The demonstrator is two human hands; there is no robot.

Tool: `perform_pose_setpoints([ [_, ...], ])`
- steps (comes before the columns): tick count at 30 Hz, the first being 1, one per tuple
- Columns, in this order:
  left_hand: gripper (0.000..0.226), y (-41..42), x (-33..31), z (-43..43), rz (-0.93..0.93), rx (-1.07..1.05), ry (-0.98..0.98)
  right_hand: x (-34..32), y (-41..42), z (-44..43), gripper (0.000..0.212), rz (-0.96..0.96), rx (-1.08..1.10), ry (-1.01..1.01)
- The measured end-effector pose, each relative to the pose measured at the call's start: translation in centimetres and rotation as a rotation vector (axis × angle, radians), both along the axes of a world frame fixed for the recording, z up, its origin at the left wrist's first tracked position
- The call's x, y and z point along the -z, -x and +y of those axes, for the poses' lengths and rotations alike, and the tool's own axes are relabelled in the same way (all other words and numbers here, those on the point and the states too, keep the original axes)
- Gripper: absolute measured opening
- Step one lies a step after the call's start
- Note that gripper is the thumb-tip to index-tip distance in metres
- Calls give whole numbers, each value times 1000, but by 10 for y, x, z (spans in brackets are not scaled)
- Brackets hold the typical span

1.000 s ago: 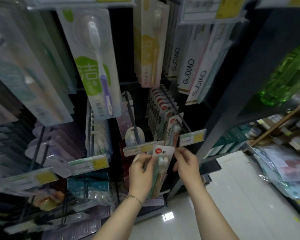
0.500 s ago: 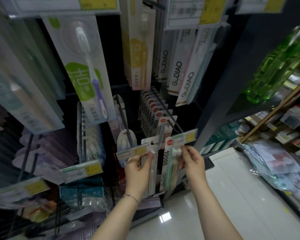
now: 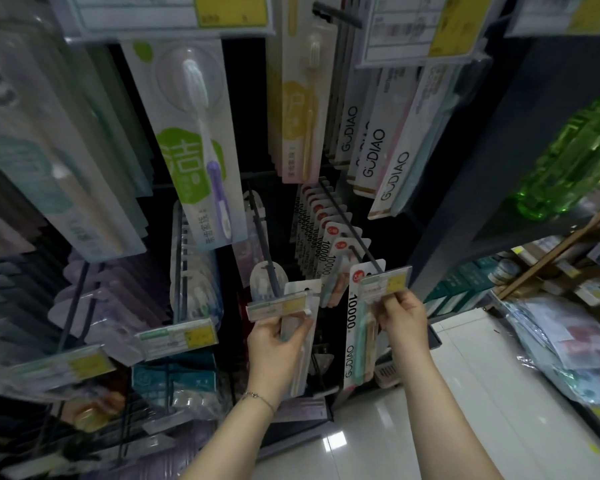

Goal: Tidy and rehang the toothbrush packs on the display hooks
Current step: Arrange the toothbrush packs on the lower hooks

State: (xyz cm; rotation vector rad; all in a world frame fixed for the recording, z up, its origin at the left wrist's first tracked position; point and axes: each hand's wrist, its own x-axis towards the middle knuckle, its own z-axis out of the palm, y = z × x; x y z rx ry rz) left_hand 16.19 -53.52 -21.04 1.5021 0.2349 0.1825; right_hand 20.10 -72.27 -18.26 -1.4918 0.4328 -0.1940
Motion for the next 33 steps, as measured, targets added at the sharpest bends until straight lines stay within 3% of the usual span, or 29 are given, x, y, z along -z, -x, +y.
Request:
perform_pose_setpoints([
  [10, 14, 4, -3, 1, -20, -21, -28, -2, -1, -2, 30, 0, 13, -42],
  [19, 15, 7, -1, 4, -37, -66, -72, 3, 2, 1, 28, -22, 18, 96],
  [33, 21, 16, -1, 3, -62, -83, -110, -5, -6, -11, 36, 98, -18, -16],
])
